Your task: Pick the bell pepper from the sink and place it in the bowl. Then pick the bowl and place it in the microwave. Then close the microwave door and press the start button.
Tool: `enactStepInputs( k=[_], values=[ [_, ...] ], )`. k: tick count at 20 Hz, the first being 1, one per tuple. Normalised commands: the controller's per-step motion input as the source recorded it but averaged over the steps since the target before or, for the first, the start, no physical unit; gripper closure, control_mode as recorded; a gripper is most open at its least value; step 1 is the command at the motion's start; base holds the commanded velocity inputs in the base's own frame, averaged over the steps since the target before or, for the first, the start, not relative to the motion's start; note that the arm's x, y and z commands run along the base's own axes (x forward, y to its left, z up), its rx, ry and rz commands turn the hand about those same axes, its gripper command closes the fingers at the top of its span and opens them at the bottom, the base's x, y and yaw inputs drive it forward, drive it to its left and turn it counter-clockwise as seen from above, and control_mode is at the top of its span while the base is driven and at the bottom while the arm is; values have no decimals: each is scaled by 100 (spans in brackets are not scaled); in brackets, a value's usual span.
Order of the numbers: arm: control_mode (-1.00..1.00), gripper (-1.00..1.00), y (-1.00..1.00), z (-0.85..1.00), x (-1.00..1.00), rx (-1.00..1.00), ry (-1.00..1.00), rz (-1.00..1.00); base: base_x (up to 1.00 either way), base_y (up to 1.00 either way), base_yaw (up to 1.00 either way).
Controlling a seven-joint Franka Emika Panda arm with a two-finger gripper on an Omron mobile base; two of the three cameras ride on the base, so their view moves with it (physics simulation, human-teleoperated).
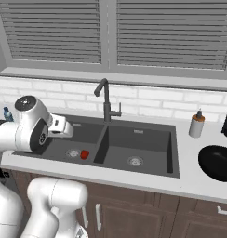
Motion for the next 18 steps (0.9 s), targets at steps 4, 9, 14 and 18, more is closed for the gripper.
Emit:
enactStepInputs(
  k=[4,9,14,18],
  values=[
    [-100,-100,11,-32,72,0,6,0,0,0,0],
    [-100,-100,8,-8,70,0,21,-4,0,0,0],
    [-100,-100,16,-15,72,0,27,-3,0,0,0],
    [-100,-100,17,-30,44,-3,22,0,0,0,0]
  ],
)
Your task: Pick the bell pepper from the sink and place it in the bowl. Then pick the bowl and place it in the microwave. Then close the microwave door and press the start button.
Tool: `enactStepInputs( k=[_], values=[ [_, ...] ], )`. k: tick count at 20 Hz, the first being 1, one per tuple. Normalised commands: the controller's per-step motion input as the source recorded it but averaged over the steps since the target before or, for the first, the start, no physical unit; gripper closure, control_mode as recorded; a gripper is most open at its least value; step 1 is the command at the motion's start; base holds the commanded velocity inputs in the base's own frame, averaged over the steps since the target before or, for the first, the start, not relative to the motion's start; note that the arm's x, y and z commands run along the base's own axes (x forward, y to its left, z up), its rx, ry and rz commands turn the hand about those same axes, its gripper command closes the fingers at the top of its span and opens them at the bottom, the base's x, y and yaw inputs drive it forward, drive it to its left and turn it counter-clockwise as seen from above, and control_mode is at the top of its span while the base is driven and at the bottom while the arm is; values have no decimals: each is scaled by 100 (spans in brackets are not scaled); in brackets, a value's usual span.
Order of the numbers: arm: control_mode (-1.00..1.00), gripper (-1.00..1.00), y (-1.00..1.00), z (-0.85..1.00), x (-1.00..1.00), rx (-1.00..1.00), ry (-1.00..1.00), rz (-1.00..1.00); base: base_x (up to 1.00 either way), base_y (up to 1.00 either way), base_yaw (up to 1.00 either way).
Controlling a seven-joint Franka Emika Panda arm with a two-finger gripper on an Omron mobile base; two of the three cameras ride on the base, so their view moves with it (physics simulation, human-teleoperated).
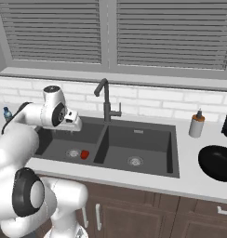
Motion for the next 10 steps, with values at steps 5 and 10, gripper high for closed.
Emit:
enactStepInputs(
  k=[5,10],
  values=[
    [-100,-100,23,-40,25,-9,10,0,0,0,0],
    [-100,-100,1,-43,3,-3,0,0,0,0,0]
  ],
)
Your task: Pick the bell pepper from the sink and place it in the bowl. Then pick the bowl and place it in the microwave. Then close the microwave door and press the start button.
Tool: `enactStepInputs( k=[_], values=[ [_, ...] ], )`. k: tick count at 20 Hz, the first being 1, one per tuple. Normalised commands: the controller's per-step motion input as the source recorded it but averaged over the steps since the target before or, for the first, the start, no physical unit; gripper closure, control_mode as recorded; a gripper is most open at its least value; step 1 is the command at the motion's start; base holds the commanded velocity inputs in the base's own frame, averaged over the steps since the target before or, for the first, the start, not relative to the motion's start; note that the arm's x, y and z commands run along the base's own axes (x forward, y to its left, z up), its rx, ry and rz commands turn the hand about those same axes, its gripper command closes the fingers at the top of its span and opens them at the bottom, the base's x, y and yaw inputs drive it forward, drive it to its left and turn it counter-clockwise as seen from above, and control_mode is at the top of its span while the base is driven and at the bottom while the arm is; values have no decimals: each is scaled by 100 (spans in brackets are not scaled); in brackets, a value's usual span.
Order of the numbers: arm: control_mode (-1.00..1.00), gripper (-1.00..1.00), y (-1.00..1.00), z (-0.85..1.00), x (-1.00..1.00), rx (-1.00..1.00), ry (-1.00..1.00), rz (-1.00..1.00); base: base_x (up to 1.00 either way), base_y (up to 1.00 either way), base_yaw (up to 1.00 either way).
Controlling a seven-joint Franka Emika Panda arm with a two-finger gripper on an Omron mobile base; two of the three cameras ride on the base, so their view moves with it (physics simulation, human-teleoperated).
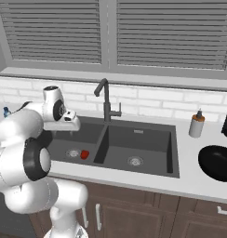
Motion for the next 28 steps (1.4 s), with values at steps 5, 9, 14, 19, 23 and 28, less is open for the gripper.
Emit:
enactStepInputs(
  k=[5,9,14,19,23,28],
  values=[
    [-100,-100,-12,-47,0,0,0,0,0,0,0],
    [-100,-100,-18,-40,0,0,0,0,0,0,0],
    [-100,-100,-5,-36,27,0,-1,0,0,0,0],
    [-100,-100,0,-39,37,0,-6,0,0,0,0],
    [-100,-100,0,-26,32,0,-1,0,0,0,0],
    [-100,-100,10,-12,44,0,0,0,0,0,0]
  ],
)
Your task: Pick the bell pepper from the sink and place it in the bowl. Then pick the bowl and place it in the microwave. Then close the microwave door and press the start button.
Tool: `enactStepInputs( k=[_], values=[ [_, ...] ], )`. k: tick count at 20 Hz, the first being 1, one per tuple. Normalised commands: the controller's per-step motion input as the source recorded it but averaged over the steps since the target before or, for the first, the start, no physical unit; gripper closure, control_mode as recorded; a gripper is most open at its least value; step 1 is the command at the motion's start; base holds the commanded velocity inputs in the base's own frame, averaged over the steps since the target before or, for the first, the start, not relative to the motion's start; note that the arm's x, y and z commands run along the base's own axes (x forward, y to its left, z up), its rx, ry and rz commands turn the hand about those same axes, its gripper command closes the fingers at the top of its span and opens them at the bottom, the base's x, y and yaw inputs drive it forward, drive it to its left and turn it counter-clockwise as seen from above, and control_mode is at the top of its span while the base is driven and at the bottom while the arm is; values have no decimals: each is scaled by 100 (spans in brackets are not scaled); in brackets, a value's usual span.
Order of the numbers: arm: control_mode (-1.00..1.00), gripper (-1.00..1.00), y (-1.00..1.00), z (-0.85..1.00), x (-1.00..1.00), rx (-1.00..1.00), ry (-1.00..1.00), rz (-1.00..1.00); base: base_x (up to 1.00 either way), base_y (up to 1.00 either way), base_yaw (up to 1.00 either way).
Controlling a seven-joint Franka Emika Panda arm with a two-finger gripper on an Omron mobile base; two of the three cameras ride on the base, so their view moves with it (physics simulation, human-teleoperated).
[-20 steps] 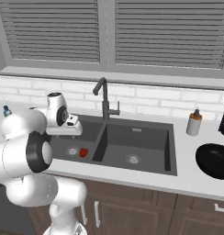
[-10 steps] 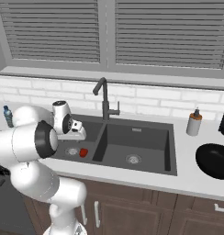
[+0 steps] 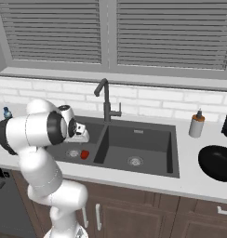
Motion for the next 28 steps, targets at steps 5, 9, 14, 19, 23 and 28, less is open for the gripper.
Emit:
enactStepInputs(
  k=[5,9,14,19,23,28],
  values=[
    [-100,-100,13,-13,44,0,0,0,0,0,0],
    [-100,-100,4,-16,30,0,0,0,0,0,0],
    [-100,-100,0,-27,15,0,-2,0,0,0,0],
    [-100,-100,0,-38,17,0,-12,0,0,0,0],
    [-100,-100,0,-36,17,0,-6,0,0,0,0],
    [-100,-100,0,-24,6,0,0,0,0,0,0]
  ],
)
